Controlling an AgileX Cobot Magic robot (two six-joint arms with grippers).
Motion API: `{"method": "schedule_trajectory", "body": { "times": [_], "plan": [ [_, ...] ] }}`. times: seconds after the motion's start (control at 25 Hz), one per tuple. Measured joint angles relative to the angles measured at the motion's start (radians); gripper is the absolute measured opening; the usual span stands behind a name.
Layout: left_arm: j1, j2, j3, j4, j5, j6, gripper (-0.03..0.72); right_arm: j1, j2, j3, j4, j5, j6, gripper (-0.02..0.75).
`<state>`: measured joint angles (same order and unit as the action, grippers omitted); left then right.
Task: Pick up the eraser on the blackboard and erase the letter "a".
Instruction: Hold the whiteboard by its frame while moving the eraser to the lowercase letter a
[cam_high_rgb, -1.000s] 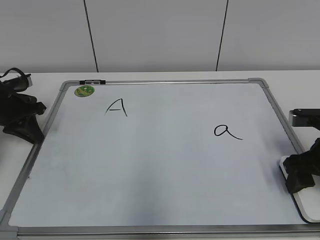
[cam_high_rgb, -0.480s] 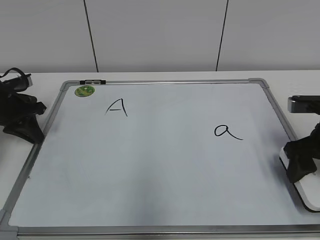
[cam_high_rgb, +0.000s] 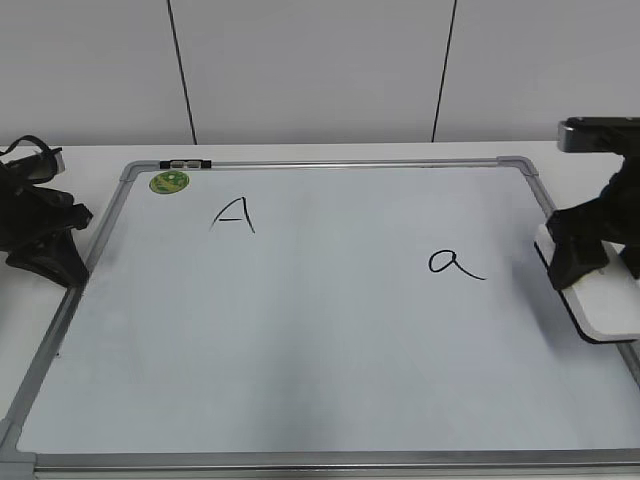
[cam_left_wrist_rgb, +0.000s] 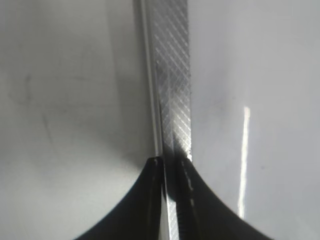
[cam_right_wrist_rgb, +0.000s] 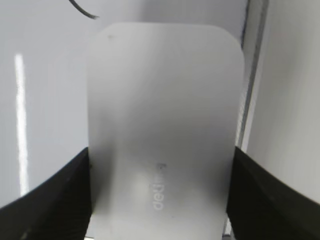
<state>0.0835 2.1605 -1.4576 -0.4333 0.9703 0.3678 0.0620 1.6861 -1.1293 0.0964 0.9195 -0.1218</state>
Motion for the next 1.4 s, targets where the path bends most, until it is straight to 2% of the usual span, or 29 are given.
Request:
{"method": "schedule_trajectory", "body": {
  "times": [0.28, 0.76, 1.16, 1.4],
  "plan": [
    [0.0, 0.0, 0.0, -0.001, -0.002, 0.0, 0.036, 0.051, 0.136, -0.171, 0.001, 0.032, -0.009, 0.538],
    [0.0, 0.0, 0.0, -0.002, 0.0, 0.0, 0.038, 0.053, 0.412, -0.473, -0.018, 0.123, -0.022, 0.538],
    [0.002, 0.0, 0.0, -0.004, 0.0, 0.0, 0.038, 0.057, 0.5, -0.537, -0.042, 0.123, -0.037, 0.538],
    [0.002, 0.0, 0.0, -0.004, 0.0, 0.0, 0.038, 0.116, 0.511, -0.548, -0.082, 0.119, -0.039, 0.538]
  ]
}}
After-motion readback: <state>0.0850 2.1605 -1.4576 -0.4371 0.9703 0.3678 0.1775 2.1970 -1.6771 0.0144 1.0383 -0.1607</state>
